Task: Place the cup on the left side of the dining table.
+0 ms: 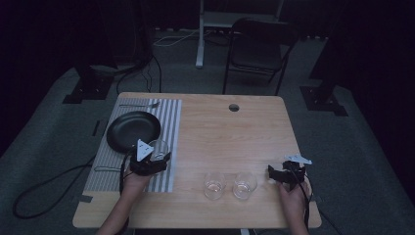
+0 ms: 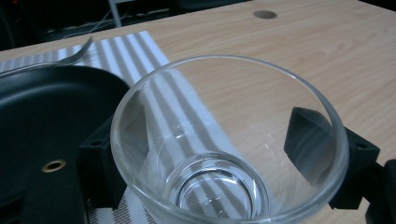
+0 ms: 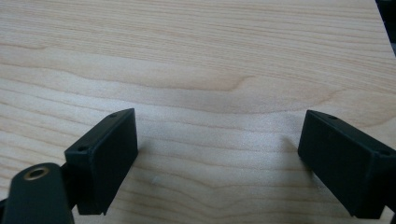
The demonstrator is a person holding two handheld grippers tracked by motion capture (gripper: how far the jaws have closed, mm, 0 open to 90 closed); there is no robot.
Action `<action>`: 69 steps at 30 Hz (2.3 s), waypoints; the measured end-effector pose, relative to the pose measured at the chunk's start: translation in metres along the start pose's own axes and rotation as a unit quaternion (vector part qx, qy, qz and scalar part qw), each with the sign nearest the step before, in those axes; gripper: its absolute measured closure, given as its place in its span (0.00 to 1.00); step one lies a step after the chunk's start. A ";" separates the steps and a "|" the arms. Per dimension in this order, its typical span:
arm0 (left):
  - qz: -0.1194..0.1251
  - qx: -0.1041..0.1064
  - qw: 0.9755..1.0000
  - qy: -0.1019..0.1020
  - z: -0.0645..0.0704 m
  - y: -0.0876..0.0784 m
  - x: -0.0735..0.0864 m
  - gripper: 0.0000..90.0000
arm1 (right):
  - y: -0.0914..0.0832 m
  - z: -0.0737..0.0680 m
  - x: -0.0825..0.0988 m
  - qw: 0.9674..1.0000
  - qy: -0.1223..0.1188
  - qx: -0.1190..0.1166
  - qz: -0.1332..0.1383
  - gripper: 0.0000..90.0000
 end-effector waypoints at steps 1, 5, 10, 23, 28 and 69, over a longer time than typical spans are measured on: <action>-0.001 -0.003 1.000 -0.004 -0.001 0.001 0.001 0.22 | 0.000 0.000 0.000 1.000 0.000 0.000 0.000 0.13; -0.012 -0.014 1.000 -0.013 -0.006 0.007 0.005 0.22 | 0.000 0.000 0.000 1.000 0.000 0.000 0.000 0.13; -0.017 -0.019 1.000 -0.016 -0.010 0.010 0.007 0.22 | 0.000 0.000 0.000 1.000 0.000 0.000 0.000 0.13; -0.037 -0.043 0.998 -0.013 -0.019 0.021 0.016 0.22 | 0.000 0.000 0.000 1.000 0.000 0.000 0.000 0.13; -0.040 -0.036 0.998 -0.026 -0.023 0.021 0.018 0.22 | 0.000 0.000 0.000 1.000 0.000 0.000 0.000 0.13; -0.088 -0.039 0.994 -0.059 -0.028 -0.013 0.037 0.00 | 0.000 0.000 0.000 1.000 0.001 0.000 0.000 0.13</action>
Point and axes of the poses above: each handheld gripper's, and its own axes: y roughly forward along the jaws, x roughly out of its underside, z roughly to its right, the point moved 2 cm from there along y, roughly forward along the jaws, and after that the axes turned 8 degrees about -x, right-handed, at the moved point
